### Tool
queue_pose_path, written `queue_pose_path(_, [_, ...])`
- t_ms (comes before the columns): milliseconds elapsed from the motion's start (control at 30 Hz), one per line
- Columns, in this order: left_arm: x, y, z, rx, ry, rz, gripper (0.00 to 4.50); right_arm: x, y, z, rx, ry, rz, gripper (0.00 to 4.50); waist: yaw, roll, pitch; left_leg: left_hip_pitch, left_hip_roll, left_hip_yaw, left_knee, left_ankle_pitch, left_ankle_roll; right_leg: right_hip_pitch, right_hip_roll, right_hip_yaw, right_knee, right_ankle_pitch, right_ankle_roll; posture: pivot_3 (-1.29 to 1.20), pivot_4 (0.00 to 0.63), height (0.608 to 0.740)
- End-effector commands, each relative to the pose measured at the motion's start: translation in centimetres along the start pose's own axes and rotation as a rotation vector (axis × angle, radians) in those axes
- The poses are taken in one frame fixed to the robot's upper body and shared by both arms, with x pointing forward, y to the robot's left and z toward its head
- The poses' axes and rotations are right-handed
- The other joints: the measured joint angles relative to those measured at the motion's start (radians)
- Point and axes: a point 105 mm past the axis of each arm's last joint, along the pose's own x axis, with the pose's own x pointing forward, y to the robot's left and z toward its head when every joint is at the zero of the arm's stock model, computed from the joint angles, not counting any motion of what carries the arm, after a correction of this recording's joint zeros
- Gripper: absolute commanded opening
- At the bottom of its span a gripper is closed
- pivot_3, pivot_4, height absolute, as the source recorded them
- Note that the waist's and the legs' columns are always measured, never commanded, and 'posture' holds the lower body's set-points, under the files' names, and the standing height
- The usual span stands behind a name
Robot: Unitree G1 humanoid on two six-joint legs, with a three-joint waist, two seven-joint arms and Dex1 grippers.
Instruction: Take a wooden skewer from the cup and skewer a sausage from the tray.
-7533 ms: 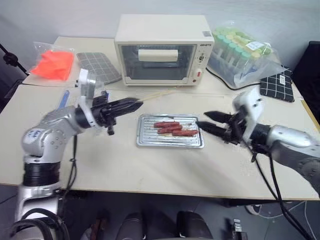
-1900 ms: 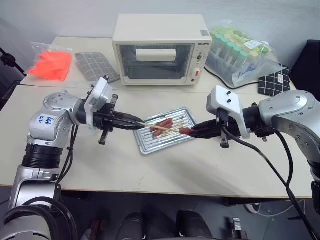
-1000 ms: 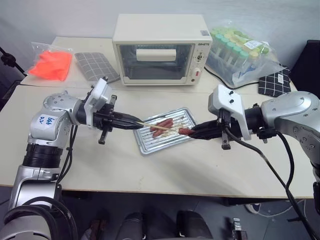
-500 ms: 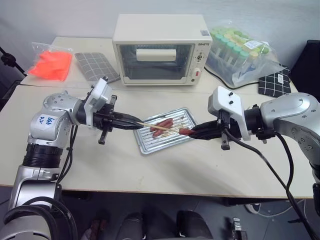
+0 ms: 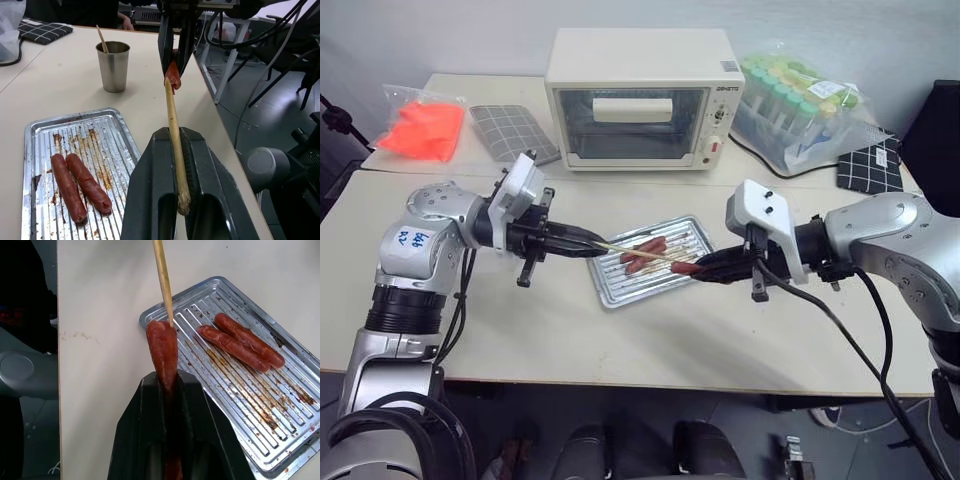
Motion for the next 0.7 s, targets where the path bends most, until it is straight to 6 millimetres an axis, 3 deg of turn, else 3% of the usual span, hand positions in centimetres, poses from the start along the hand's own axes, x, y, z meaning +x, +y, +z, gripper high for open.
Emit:
queue_pose_path(33, [-0.1, -0.1, 1.3, 0.058, 0.0, -0.014, 0.0, -0.8, -0.2, 1.1, -0.046, -0.017, -0.028, 0.21, 0.0, 0.0, 0.0, 0.0, 0.0, 0.0, 0.0, 0.0, 0.0, 0.0, 0.0, 0.0, 0.0, 0.0, 0.0, 0.0, 0.15, 0.74])
queue_pose_path(267, [-1.0, 0.1, 1.1, 0.054, 0.017, 0.008, 0.0, -1.5, -0.3, 0.6, -0.037, 0.0, -0.047, 0.21, 0.001, 0.0, 0.0, 0.0, 0.0, 0.0, 0.0, 0.0, 0.0, 0.0, 0.0, 0.0, 0.0, 0.0, 0.0, 0.0, 0.15, 0.74])
queue_pose_path(700, [-0.2, -0.2, 1.2, 0.061, 0.001, -0.018, 0.0, -1.0, -0.1, 1.8, -0.045, -0.042, -0.037, 0.21, 0.001, 0.0, 0.0, 0.0, 0.0, 0.0, 0.001, 0.0, 0.0, 0.0, 0.0, 0.0, 0.0, 0.0, 0.0, 0.0, 0.15, 0.74])
